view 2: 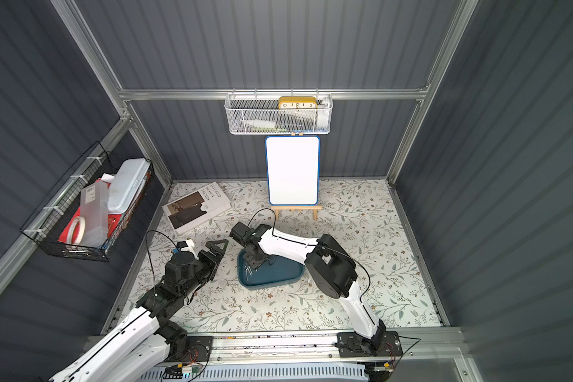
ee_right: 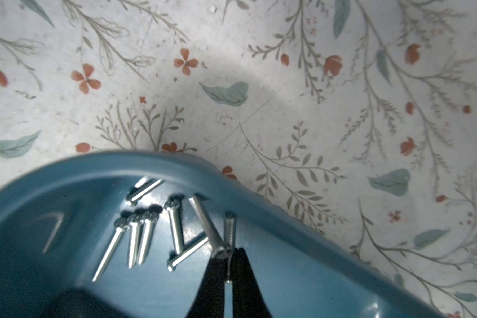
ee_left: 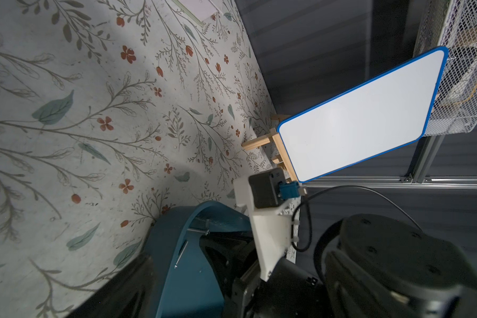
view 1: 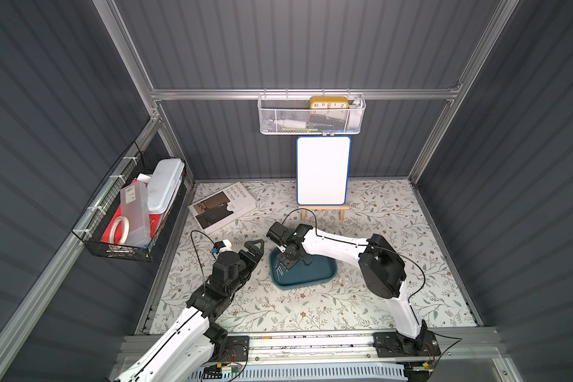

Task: Take out the screws from the storage box
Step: Pick up the screw from the storage box.

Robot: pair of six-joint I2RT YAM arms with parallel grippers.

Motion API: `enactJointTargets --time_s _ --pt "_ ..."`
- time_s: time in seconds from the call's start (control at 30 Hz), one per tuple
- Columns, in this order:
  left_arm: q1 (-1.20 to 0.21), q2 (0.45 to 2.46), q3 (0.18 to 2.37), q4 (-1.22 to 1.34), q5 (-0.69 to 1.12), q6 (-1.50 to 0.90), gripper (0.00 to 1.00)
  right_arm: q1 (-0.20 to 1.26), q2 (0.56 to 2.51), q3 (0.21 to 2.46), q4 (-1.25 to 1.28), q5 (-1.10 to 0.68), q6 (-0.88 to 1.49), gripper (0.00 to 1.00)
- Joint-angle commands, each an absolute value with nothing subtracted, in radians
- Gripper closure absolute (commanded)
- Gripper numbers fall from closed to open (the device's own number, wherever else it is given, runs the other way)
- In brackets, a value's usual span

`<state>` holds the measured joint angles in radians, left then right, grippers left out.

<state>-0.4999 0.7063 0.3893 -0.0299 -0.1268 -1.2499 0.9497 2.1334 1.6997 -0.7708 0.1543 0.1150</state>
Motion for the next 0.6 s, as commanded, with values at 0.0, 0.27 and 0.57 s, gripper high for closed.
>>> enactJointTargets --time_s 0.0,0.27,0.57 --pt "-0.503 0.715 0.402 -0.023 -0.112 -1.246 0.01 0.945 2.082 1.673 -0.792 0.159 0.131 0.94" --pt "-0.503 0.732 0.414 -0.012 -0.116 -1.243 0.01 0.945 2.037 1.634 -0.835 0.179 0.166 0.95" --pt "-0.503 0.756 0.426 0.007 -0.090 -1.220 0.01 0.924 1.905 1.551 -0.831 0.157 0.239 0.96"
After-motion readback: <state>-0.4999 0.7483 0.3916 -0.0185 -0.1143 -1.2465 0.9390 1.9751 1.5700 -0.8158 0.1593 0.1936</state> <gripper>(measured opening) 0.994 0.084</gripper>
